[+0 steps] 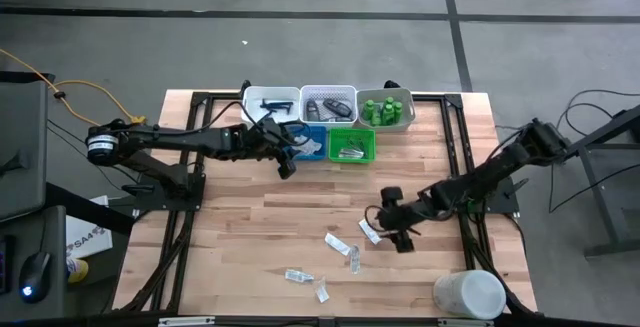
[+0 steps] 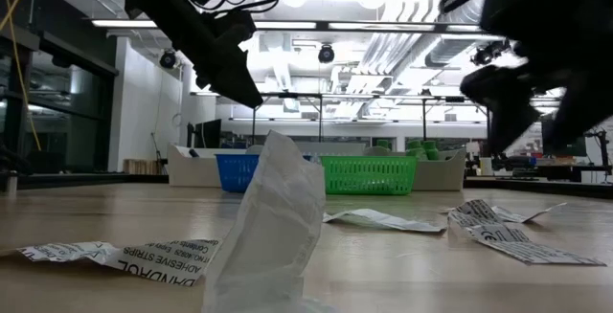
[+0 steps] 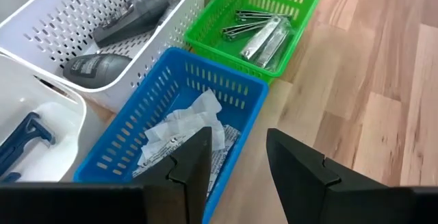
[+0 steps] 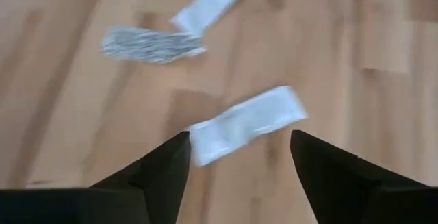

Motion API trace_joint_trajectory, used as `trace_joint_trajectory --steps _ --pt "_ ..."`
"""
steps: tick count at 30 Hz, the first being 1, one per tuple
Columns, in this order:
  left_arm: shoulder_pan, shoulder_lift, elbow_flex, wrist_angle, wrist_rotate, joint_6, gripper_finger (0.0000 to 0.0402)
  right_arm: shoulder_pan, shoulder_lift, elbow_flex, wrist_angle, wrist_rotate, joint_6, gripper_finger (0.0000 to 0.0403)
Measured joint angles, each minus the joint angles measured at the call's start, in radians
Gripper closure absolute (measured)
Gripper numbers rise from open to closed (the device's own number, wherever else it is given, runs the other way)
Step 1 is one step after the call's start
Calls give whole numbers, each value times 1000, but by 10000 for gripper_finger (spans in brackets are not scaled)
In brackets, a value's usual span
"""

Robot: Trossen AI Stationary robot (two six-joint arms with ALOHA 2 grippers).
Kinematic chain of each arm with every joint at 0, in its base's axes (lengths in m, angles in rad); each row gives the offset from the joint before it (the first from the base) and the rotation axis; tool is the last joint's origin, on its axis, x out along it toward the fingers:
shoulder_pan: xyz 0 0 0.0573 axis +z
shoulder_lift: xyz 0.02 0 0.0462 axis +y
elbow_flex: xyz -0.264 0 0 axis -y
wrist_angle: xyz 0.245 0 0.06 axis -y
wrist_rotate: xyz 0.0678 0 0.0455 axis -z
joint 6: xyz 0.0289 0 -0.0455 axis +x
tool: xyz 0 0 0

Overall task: Pick & Place Travel size toiletries
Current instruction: Put the white bandage pad into the blue basket

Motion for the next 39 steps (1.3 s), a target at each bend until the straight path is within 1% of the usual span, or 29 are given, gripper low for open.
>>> trace_joint_trajectory --steps 2,4,11,16,19,22,26,30,34,39 --pt "0 0 0 -1 0 0 259 41 0 0 0 1 0 163" --pt "0 0 0 -1 0 0 259 80 6 0 1 30 -1 170" --pt "0 0 0 0 -1 0 259 197 34 0 0 228 -68 174" --pt "0 0 0 -1 -1 0 259 258 110 1 31 303 -118 171" --pt "0 0 0 -1 -1 0 259 286 156 0 54 371 -159 170" --pt "0 0 0 -1 -1 0 259 299 199 1 74 418 -184 170" --pt "0 0 0 -1 -1 0 259 300 254 1 135 448 -224 170" --pt "0 0 0 -2 -1 0 259 302 296 3 170 516 -257 174" --pt "0 0 0 -3 -1 0 259 300 313 4 170 526 -274 187" --pt "0 0 0 -3 -1 0 259 296 316 4 154 516 -273 217"
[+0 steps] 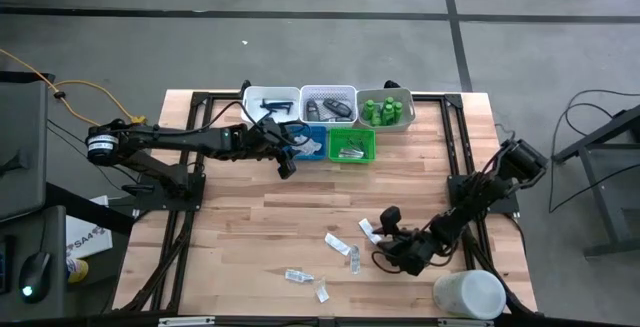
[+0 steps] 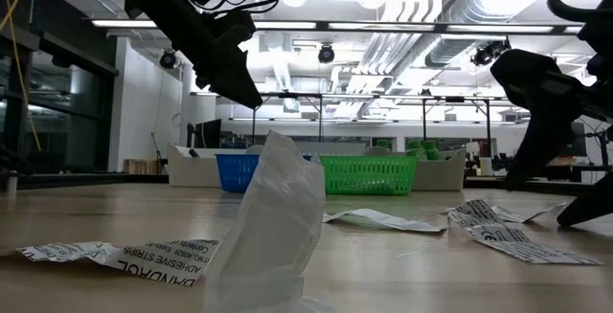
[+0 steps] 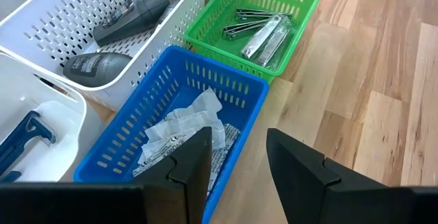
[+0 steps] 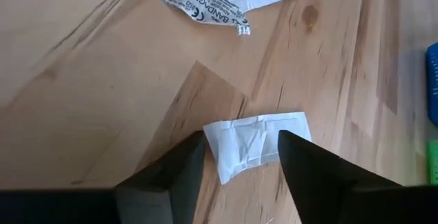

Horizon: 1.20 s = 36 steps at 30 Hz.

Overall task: Pick & Place Travel size toiletries
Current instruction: Put the white bandage pad into the blue basket

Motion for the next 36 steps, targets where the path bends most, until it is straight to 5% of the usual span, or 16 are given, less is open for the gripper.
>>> trace_joint_trajectory --steps 17,29,36 --pt "0 0 0 -15 8 0 259 -16 -1 -5 29 -51 54 392" --pt "-101 0 0 -11 19 137 259 -56 -104 -7 51 64 245 399" --pt "-212 49 2 136 82 270 259 -158 -196 -5 147 -10 244 399"
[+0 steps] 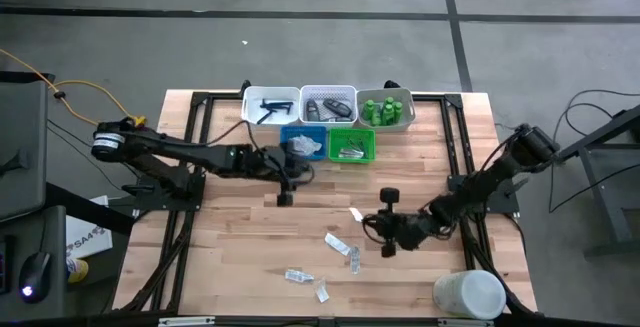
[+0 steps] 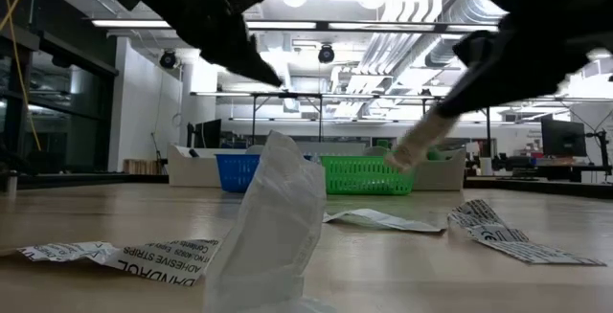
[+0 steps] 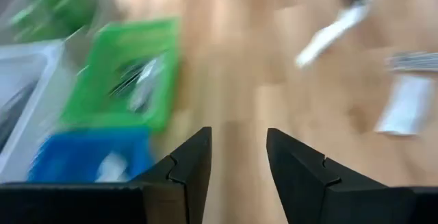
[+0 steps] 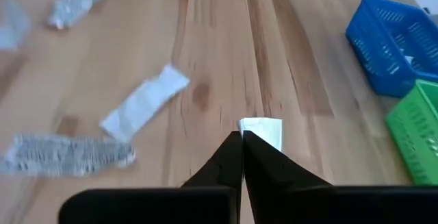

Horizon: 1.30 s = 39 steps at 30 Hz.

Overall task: Pick & Place Travel size toiletries
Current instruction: Put the white bandage pad into the blue basket

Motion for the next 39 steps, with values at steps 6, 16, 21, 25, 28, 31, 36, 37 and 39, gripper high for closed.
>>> trace_joint_trajectory --steps 6,16,21,25,28,31,36,37,39 --pt "-54 82 0 109 49 83 258 -98 -33 0 152 -153 -47 399" --pt "-112 123 -1 297 97 171 161 -209 -30 1 310 -273 -172 399" --pt "-109 123 -1 319 93 163 127 -244 -30 1 420 -299 -241 399" --pt "-109 123 -1 338 93 157 128 -267 -30 2 490 -354 -293 399" --pt "-109 123 -1 342 97 157 132 -283 -30 2 496 -356 -310 399" --pt "-109 123 -1 344 98 152 141 -297 -30 2 514 -356 -323 399" --pt "-109 123 -1 372 101 149 167 -318 -30 2 562 -387 -356 399" --pt "-109 123 -1 381 101 149 173 -324 -30 2 563 -403 -356 399" --pt "-109 123 -1 391 101 149 187 -332 -30 2 560 -408 -354 399"
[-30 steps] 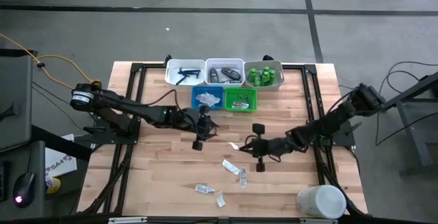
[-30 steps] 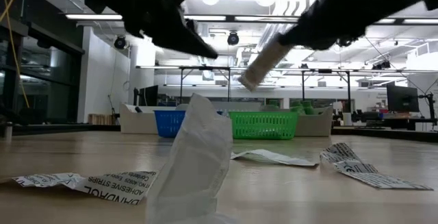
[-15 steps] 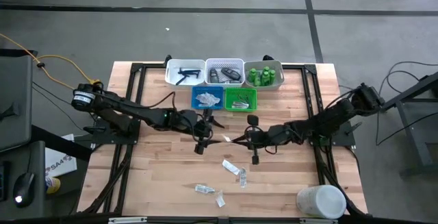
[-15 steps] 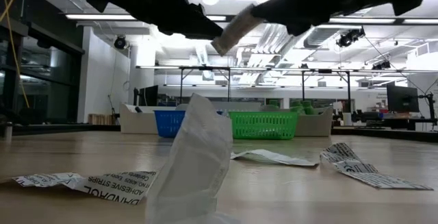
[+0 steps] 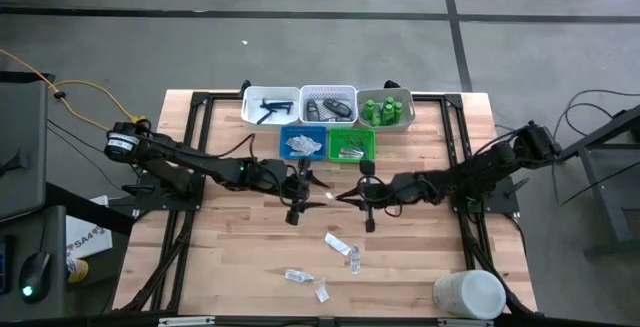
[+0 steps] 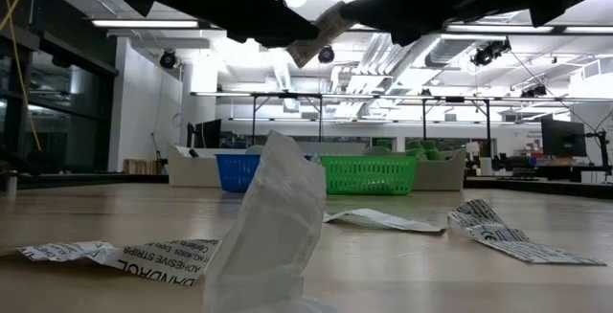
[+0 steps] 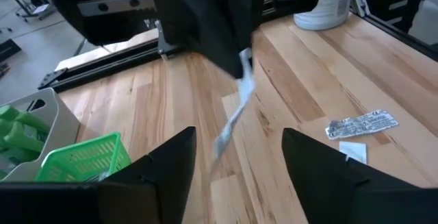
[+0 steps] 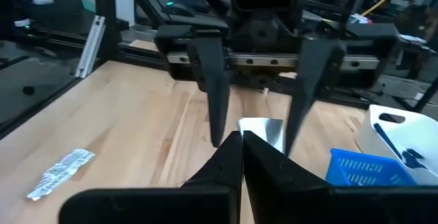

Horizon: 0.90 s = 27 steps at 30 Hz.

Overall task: Pick & Place Travel size toiletries
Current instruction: Put the white bandage pad into the blue basket

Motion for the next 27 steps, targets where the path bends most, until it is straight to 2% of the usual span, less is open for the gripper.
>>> trace_joint_trajectory --steps 6,14,21,24,27 --pt "0 0 0 1 0 -4 249 -2 0 0 -1 6 -3 399" --pt "0 0 0 -6 0 -5 389 -2 0 0 -3 10 -7 399" --pt "0 0 0 -23 -4 -3 398 -2 1 0 -8 10 -18 391" --pt "0 0 0 -35 -31 -1 399 7 -7 0 -14 9 25 365" --pt "1 0 0 -77 -99 1 399 9 -28 0 -13 11 62 320"
